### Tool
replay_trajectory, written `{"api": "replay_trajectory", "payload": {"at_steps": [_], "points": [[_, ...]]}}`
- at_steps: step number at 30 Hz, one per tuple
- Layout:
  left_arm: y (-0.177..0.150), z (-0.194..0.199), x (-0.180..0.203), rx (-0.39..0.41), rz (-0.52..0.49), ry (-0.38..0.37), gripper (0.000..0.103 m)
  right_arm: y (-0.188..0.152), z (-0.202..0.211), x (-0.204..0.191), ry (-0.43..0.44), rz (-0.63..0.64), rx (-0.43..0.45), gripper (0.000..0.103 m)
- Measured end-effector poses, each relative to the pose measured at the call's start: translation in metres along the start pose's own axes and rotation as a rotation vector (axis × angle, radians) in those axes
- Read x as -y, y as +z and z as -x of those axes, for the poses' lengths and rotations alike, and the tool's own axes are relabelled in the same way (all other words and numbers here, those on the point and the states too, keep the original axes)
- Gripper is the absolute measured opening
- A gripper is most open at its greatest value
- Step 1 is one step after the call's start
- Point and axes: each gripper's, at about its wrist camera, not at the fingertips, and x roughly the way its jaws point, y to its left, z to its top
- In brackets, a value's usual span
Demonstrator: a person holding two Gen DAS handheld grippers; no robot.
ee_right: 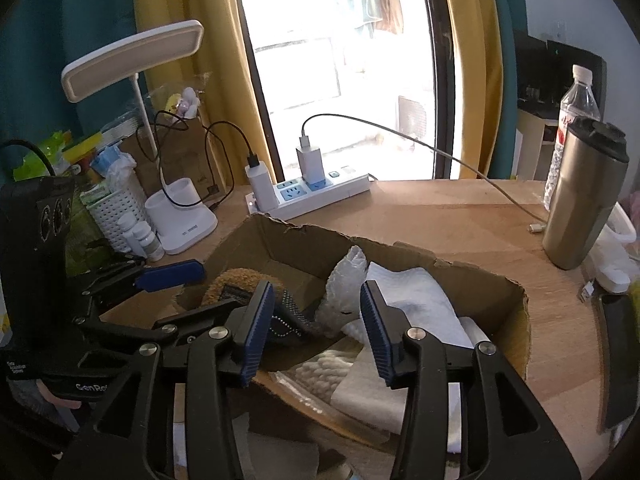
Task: Organize soft objects
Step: 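Lower the plush and bubble wrap into the box and open both grippers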
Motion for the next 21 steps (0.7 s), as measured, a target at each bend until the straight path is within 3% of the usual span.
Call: {"api": "replay_trajectory", "payload": {"at_steps": [21], "points": [[-0.011,0.055,0.023,0.088,-0.034,0.012,0.074,-0.016,0.056,-0.017,-0.029,0.017,0.066,0.048]]}}
